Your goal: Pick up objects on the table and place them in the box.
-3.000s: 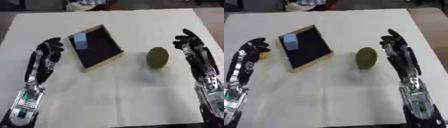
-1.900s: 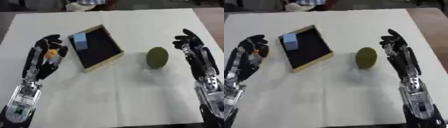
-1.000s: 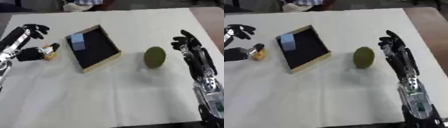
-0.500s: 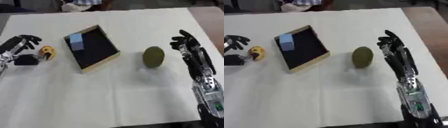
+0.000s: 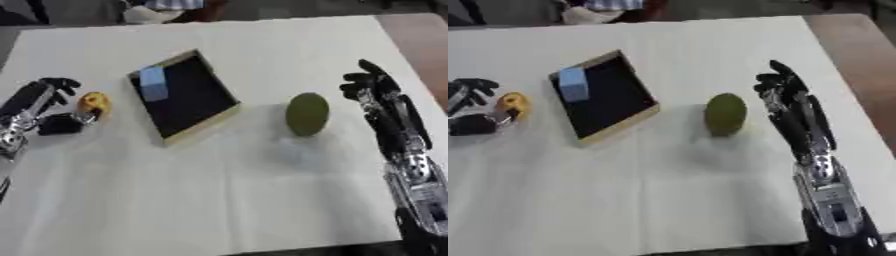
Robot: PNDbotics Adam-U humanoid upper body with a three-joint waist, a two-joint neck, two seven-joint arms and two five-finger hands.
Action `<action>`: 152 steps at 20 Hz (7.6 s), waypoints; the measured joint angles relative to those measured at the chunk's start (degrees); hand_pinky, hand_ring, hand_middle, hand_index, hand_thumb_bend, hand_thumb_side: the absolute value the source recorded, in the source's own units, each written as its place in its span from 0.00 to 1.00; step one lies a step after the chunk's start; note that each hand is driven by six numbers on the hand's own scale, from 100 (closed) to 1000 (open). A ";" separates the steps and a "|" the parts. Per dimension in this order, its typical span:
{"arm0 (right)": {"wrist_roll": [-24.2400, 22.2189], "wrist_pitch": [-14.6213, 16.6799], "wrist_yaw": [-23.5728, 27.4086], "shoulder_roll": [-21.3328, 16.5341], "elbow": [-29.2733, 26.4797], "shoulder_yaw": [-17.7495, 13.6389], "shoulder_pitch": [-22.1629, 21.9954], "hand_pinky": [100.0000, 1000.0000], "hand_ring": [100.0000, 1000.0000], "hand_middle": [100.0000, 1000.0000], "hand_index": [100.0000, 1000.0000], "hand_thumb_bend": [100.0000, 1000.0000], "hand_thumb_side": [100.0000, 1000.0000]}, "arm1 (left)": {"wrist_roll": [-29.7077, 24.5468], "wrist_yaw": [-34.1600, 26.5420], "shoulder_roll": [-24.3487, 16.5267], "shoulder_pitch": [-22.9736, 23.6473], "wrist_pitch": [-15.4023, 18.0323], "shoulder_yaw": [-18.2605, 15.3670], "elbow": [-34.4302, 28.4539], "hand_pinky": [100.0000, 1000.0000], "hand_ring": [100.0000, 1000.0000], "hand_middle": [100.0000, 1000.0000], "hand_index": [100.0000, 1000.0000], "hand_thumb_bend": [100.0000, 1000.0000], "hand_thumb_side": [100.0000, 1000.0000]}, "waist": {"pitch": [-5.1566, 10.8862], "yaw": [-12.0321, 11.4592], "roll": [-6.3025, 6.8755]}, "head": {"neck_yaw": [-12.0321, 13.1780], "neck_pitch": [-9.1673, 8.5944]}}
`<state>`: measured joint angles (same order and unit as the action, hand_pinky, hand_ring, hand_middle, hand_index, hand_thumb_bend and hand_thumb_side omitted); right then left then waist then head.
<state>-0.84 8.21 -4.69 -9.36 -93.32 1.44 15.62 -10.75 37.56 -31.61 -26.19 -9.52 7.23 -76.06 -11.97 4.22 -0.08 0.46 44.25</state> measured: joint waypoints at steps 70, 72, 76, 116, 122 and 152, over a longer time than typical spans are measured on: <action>-6.95 -0.71 -10.96 -8.06 7.58 1.11 6.49 0.79 0.77 0.77 0.94 0.00 0.45 | 6.76 -5.32 3.26 2.92 5.53 3.35 -24.22 0.70 0.61 0.61 0.79 0.31 0.59 | 0.11 -0.38 -0.04 | -3.38 0.00; -8.37 -0.50 -12.94 -8.73 9.34 1.51 7.80 0.80 0.78 0.79 0.94 0.00 0.44 | 8.06 -6.16 3.74 4.04 5.33 2.75 -24.65 0.70 0.61 0.61 0.79 0.30 0.60 | 0.14 -0.38 -0.05 | -3.66 0.00; -10.39 -0.11 -17.28 -8.97 12.98 2.69 10.80 0.82 0.82 0.83 0.95 0.00 0.43 | 9.70 -6.98 4.72 5.47 5.18 1.66 -24.91 0.70 0.61 0.60 0.79 0.29 0.60 | 0.33 -0.66 -0.05 | -4.38 0.00; -13.12 9.99 -51.91 -3.41 19.24 10.30 32.76 0.77 0.72 0.49 0.35 0.00 0.05 | 10.91 -8.53 6.83 8.05 5.36 -0.08 -25.40 0.70 0.60 0.60 0.79 0.21 0.63 | 1.06 -1.67 -0.04 | -5.65 0.00; -12.86 11.98 -56.15 3.39 29.00 11.29 35.96 0.77 0.72 0.50 0.38 0.00 0.09 | 10.87 -8.82 7.34 8.00 5.40 -0.06 -25.46 0.70 0.60 0.60 0.79 0.21 0.64 | 1.06 -2.69 -0.04 | -6.10 0.00; 7.94 4.20 -51.81 5.32 16.83 -2.66 19.36 0.77 0.73 0.73 0.87 0.00 0.58 | 16.23 -13.89 10.32 11.71 6.04 -1.52 -25.46 0.69 0.60 0.58 0.77 0.13 0.69 | 0.99 -1.01 -0.05 | -2.53 0.00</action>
<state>7.10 12.41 -56.49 -4.04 -76.49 -1.22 34.98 5.48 23.67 -21.29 -14.48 -3.48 5.70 -101.52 -10.99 3.21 -0.13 -2.07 44.25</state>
